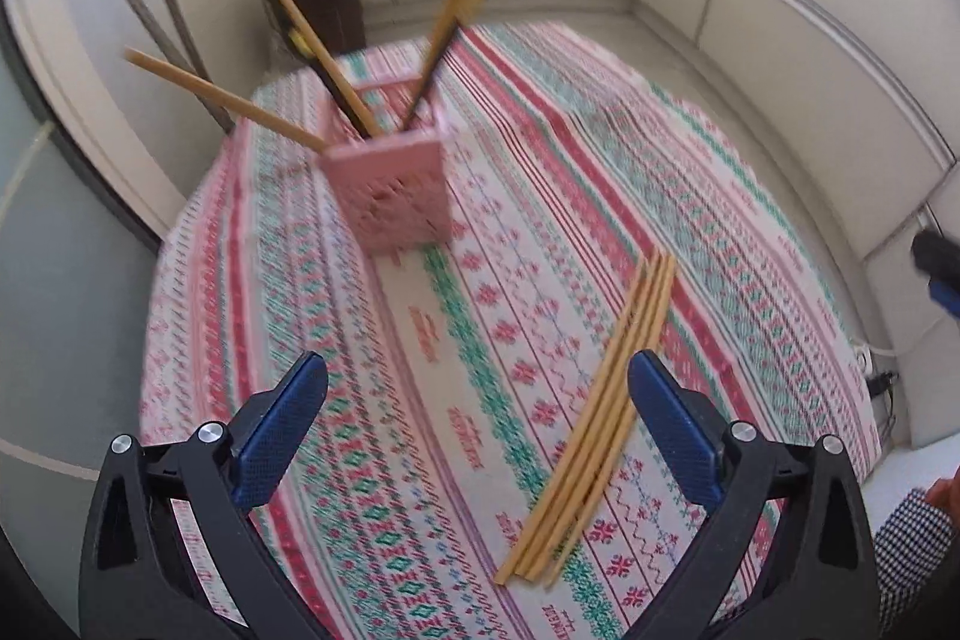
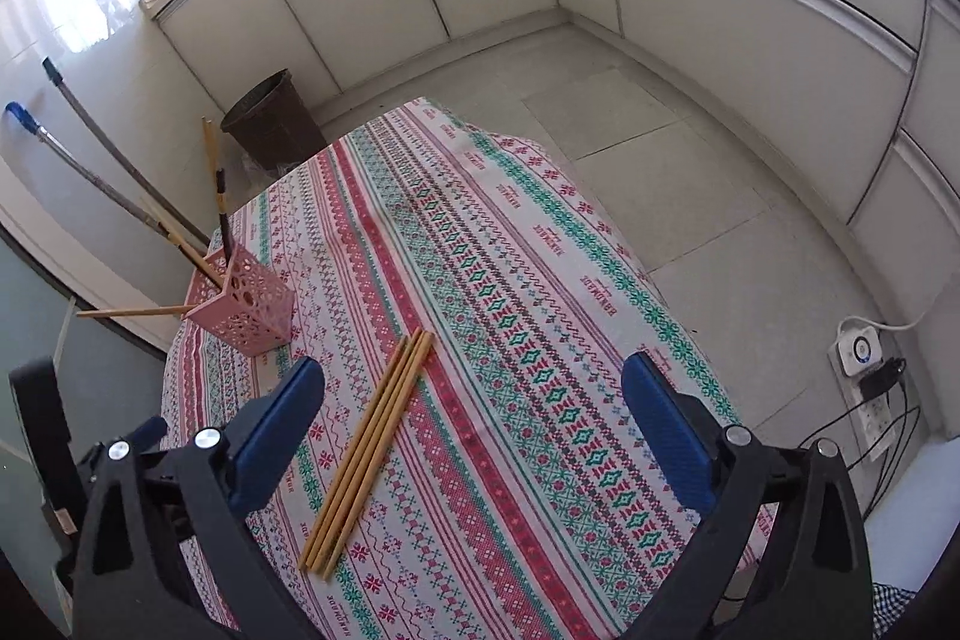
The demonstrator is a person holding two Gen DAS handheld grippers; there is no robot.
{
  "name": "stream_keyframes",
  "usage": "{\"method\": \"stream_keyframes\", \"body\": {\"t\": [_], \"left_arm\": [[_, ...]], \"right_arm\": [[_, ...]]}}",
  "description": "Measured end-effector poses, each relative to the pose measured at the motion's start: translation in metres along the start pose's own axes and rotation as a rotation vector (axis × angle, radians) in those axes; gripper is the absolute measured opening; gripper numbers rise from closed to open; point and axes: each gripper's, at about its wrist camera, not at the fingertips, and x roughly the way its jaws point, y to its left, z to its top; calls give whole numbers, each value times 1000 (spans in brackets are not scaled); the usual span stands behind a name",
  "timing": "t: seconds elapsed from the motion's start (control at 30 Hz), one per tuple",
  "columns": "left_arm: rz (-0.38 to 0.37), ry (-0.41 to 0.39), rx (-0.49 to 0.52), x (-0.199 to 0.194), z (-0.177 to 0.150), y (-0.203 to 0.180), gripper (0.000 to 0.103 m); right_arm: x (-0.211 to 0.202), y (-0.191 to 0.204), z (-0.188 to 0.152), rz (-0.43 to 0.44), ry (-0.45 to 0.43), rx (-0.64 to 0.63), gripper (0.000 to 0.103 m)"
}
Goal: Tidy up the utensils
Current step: 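Move both open tools back toward the bamboo chopsticks on the cloth, then grasp a bamboo chopstick with the left tool while the right tool grasps another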
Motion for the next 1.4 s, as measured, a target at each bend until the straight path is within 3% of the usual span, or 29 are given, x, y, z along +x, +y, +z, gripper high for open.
{"method": "stream_keyframes", "body": {"t": [0.17, 0.33, 0.63, 0.97, 1.13, 1.3, 1.4], "left_arm": [[-42, 143, -4, 42, 4, -12, 96], [-68, 245, -8, 75, 27, -28, 96], [-110, 368, -22, 115, 73, -47, 96], [-23, 426, 4, 146, 90, -53, 95], [-17, 437, 30, 158, 92, -63, 87], [-42, 442, 38, 161, 88, -70, 65], [-52, 446, 53, 160, 88, -77, 60]], "right_arm": [[-2, -25, 9, 75, 39, 140, 97], [0, -48, 14, 139, 89, 268, 97], [7, -78, 20, 212, 159, 422, 97], [15, -82, 21, 267, 213, 449, 97], [15, -84, 22, 267, 215, 457, 97], [15, -84, 22, 270, 223, 456, 97], [15, -84, 21, 270, 226, 453, 97]]}}
